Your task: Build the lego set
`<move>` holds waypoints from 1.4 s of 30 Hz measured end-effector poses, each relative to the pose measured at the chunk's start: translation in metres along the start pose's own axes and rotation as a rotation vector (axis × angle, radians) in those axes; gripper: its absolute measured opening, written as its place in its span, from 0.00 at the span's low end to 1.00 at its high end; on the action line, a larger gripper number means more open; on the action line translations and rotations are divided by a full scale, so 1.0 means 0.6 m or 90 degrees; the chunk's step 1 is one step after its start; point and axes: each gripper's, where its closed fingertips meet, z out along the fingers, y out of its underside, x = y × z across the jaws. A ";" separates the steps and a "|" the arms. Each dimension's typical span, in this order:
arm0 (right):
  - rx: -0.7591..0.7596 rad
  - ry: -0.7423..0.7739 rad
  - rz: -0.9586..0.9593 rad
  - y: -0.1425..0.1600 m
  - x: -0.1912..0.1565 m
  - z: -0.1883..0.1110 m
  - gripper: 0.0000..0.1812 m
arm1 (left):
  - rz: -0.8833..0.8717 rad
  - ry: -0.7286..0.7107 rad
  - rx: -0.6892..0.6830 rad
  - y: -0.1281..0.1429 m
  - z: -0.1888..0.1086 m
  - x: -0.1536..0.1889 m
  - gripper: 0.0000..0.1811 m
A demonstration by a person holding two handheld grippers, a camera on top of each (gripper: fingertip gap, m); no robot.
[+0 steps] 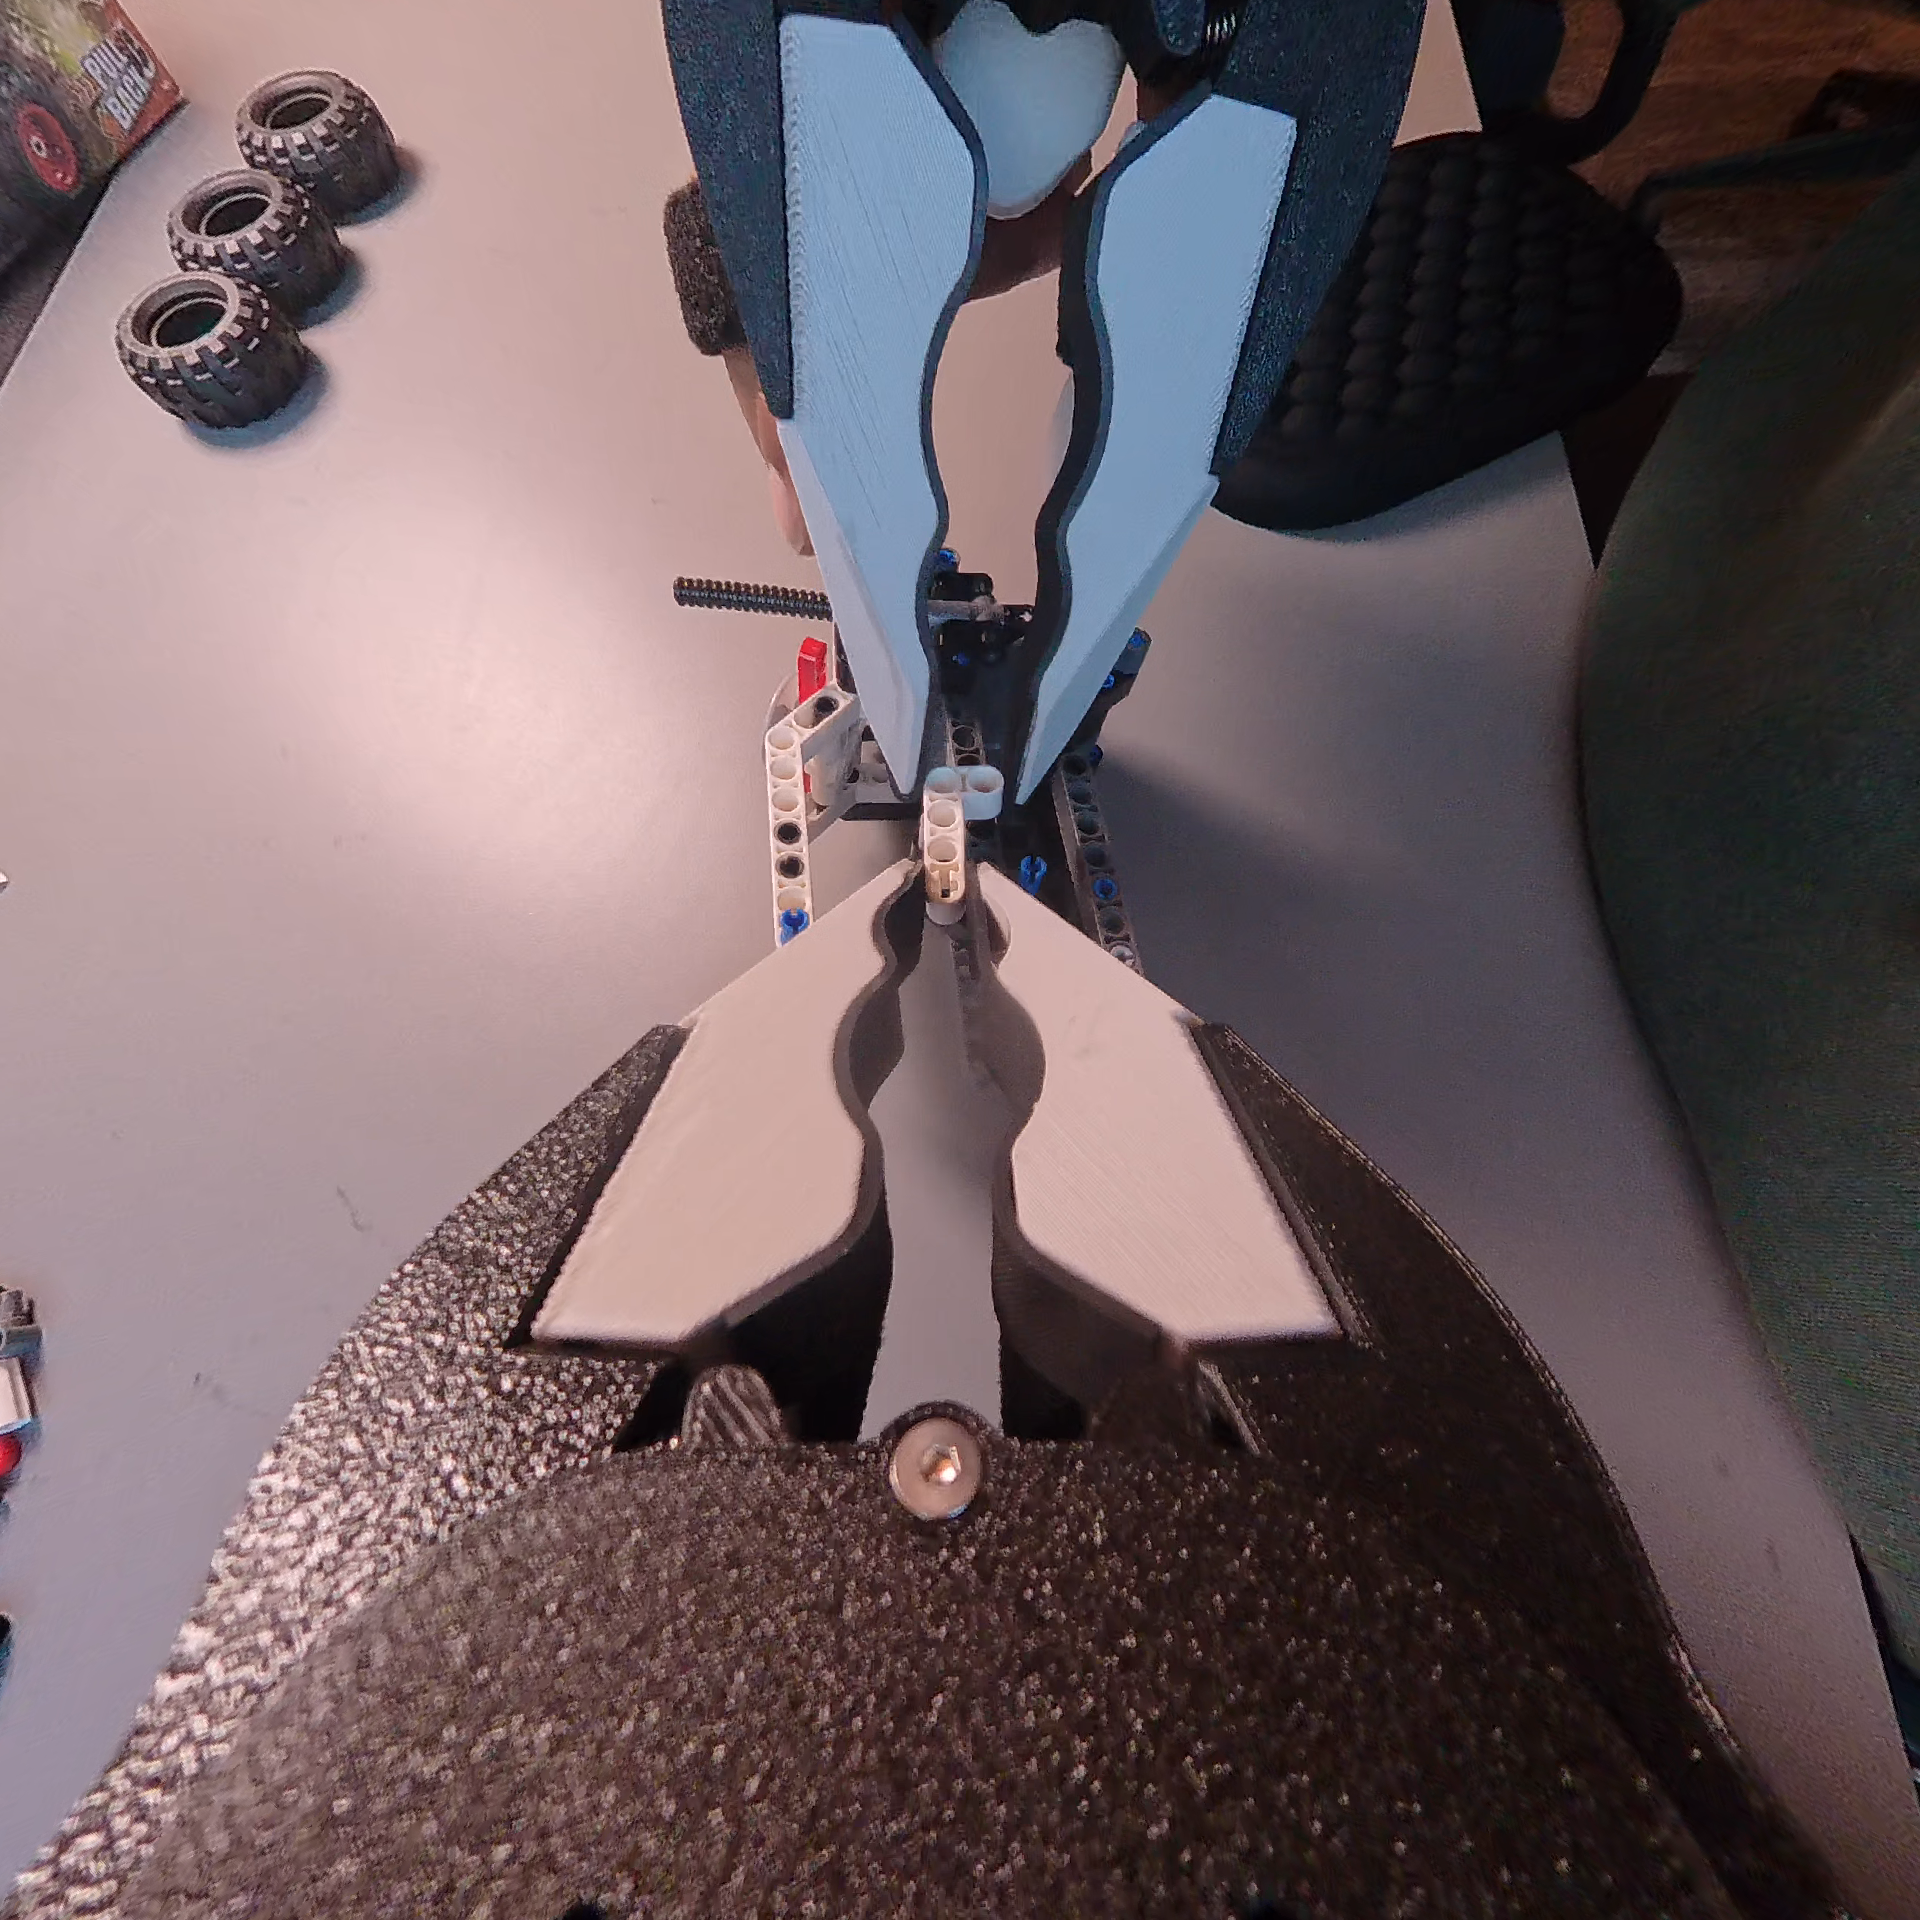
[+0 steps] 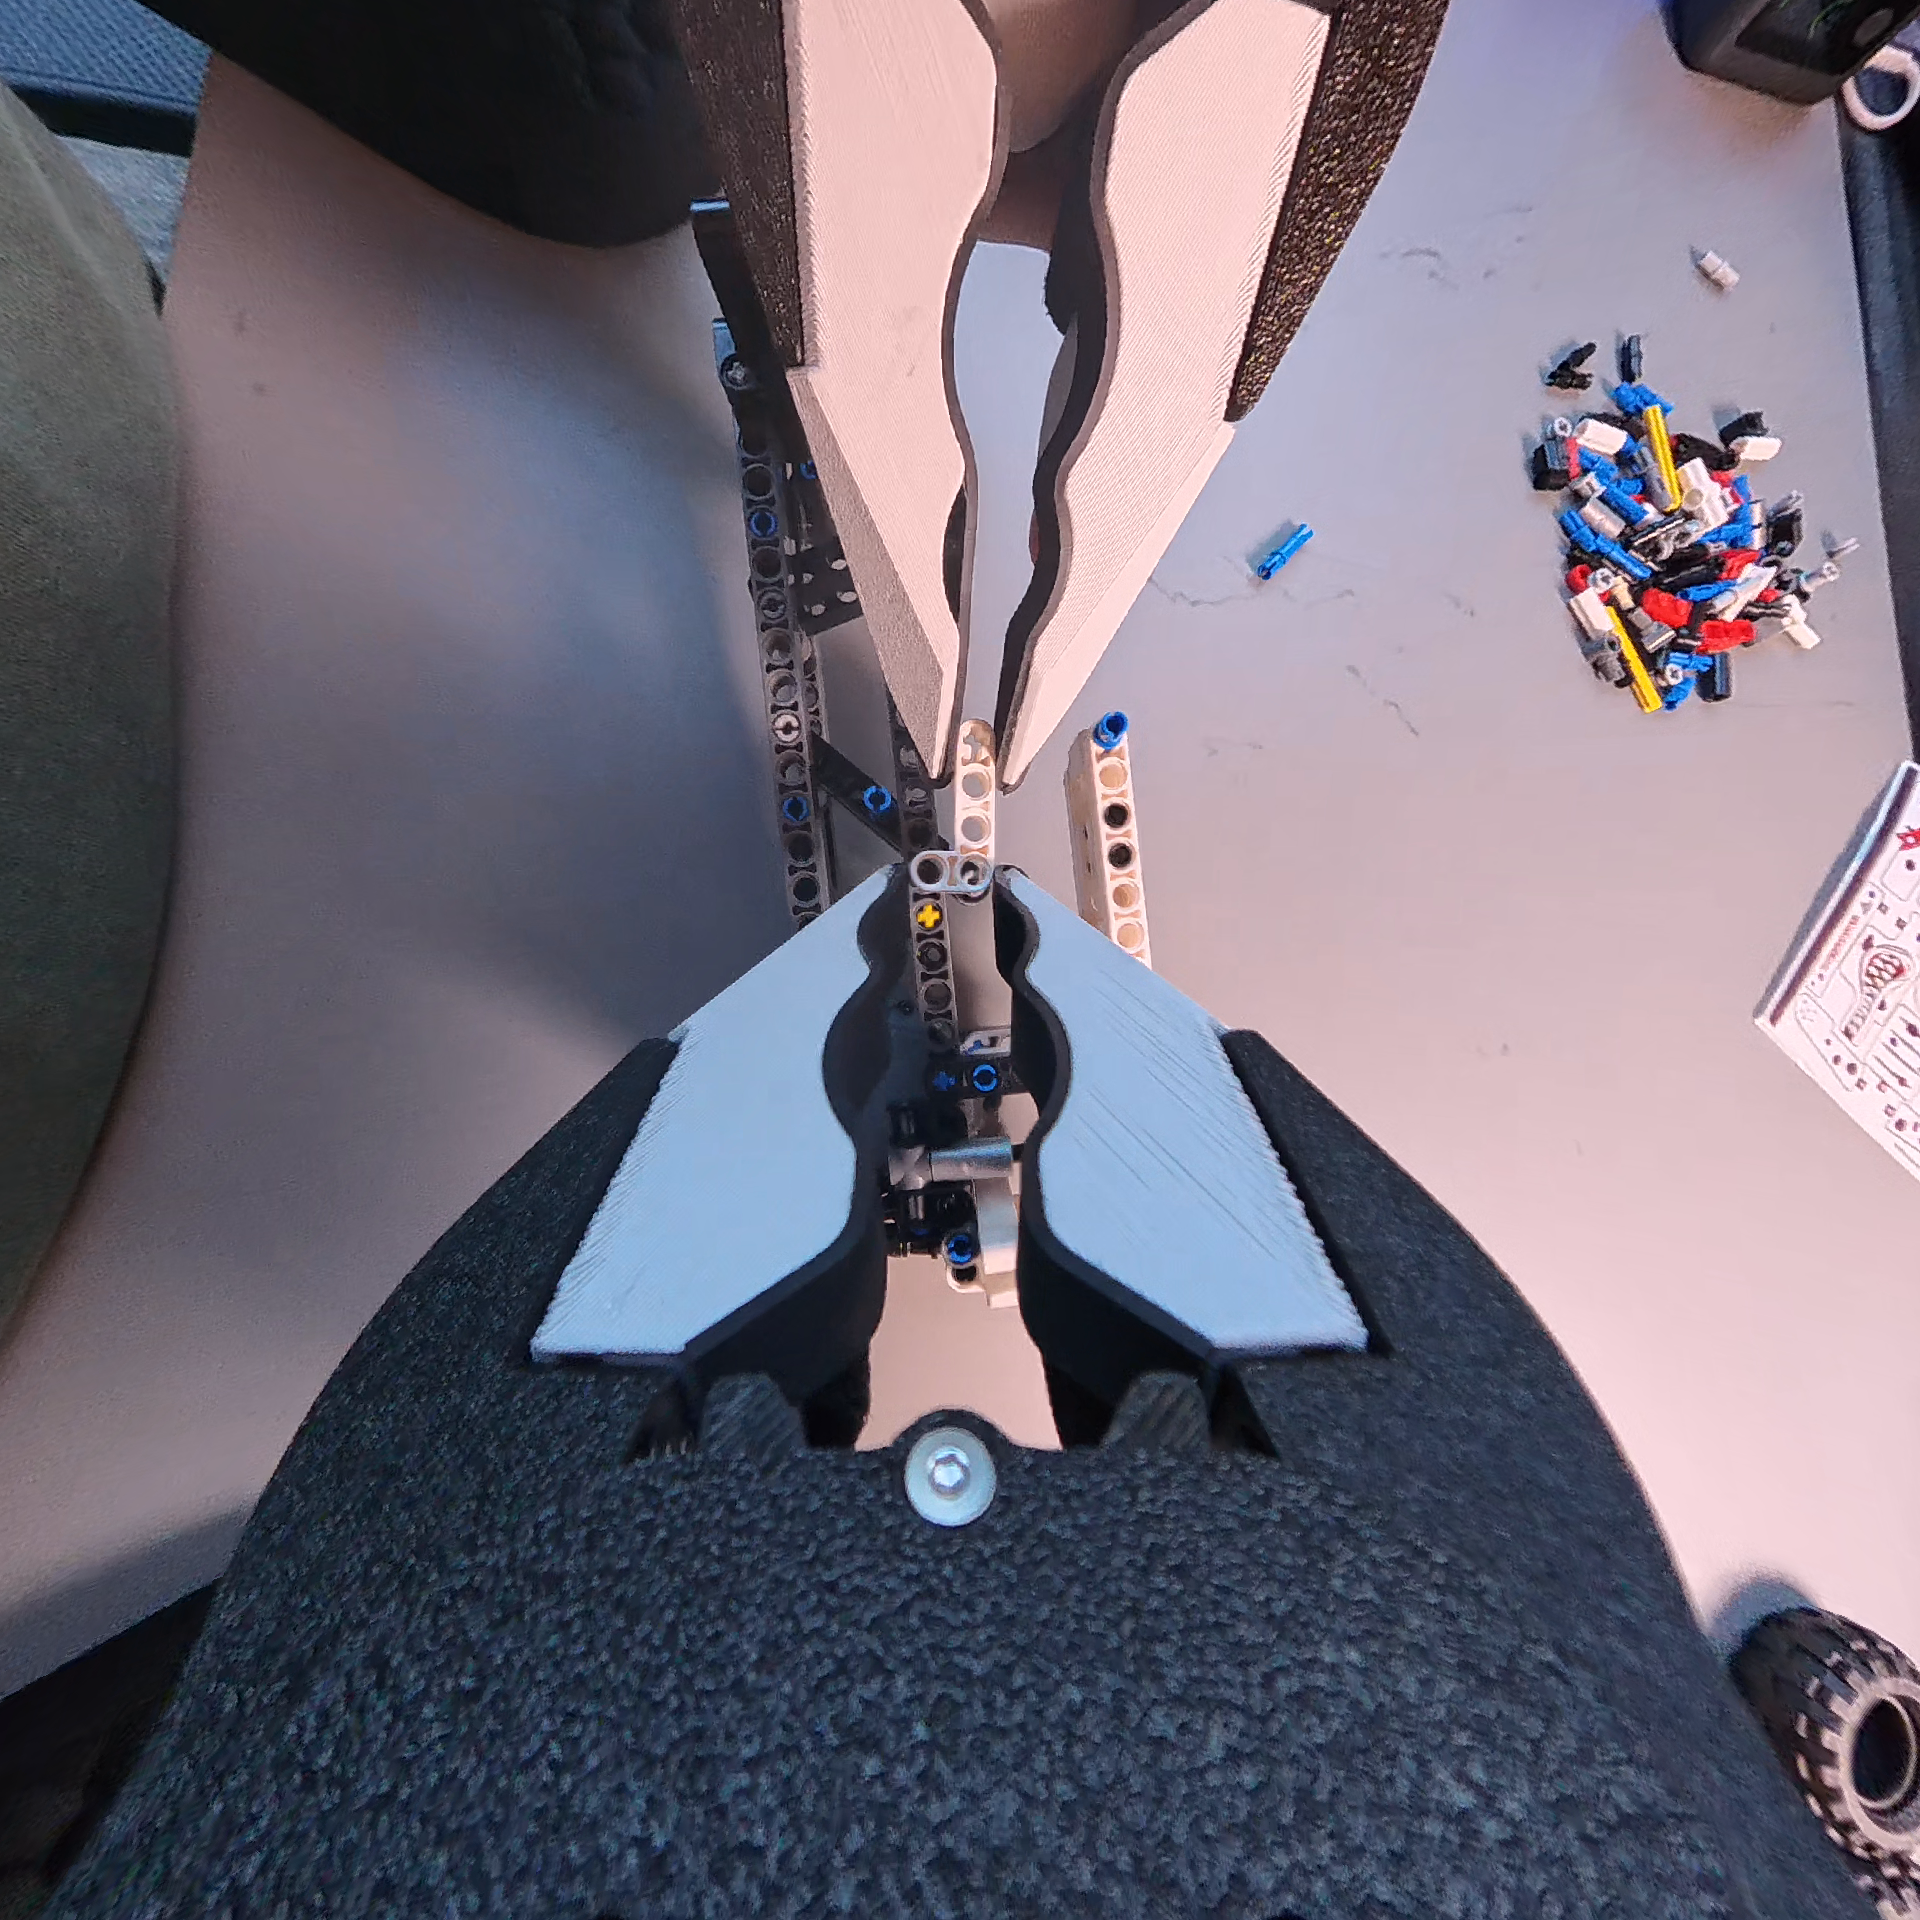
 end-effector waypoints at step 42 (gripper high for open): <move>0.005 -0.016 -0.021 -0.004 -0.010 -0.005 0.08 | 0.038 -0.044 -0.009 -0.008 0.000 0.010 0.04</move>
